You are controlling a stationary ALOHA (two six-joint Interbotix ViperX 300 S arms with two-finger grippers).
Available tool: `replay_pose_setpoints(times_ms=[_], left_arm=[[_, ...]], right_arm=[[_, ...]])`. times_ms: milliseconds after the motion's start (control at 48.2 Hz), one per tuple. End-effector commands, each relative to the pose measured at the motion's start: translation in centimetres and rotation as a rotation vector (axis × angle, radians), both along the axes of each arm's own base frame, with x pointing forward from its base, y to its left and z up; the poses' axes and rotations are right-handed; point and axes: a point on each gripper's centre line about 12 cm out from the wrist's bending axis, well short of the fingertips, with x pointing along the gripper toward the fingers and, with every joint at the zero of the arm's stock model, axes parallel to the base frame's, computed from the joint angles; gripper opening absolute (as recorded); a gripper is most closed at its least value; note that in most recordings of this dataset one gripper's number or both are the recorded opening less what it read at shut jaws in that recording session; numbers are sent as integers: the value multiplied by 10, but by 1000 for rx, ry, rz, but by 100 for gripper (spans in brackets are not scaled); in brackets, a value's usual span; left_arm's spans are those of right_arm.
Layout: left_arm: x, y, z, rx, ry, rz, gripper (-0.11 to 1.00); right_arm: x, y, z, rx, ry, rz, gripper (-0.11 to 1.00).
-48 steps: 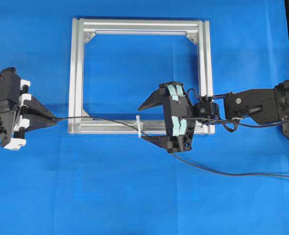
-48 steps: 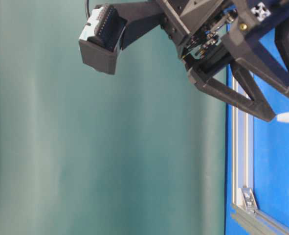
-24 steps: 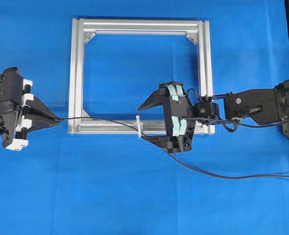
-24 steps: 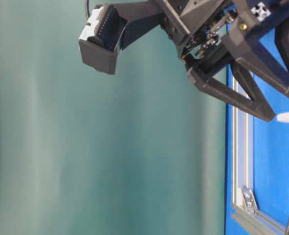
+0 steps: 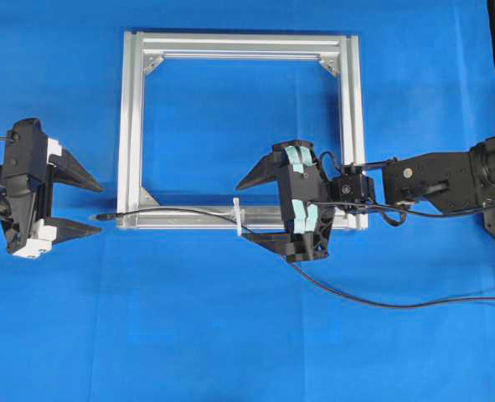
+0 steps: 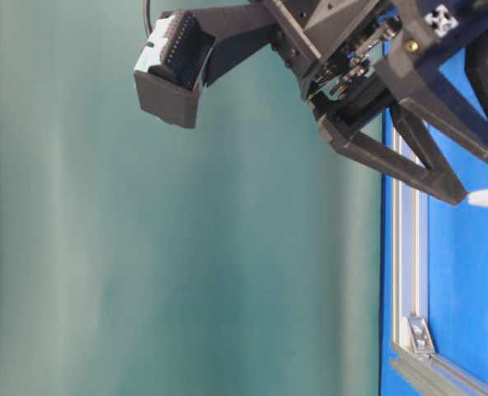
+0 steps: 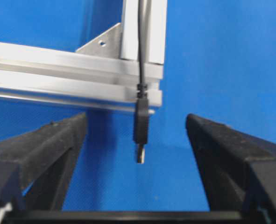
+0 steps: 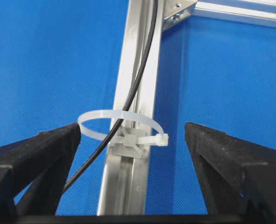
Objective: Insert the wire through the string loop located in the center.
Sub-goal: 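Pull the plug leftward with the left gripper, drawing cable through loop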
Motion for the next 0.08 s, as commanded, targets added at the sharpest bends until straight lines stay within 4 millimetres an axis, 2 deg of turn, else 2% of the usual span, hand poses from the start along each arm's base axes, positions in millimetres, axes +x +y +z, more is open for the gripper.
replay_pose_setpoints(times_ms=[0,62], left_arm=[[5,0,7,7,-30,-6,78],[5,0,9,12,-38,-7,78]], right_arm=[[4,1,22,5,-55,2,95],[3,1,28,4,-60,1,95]])
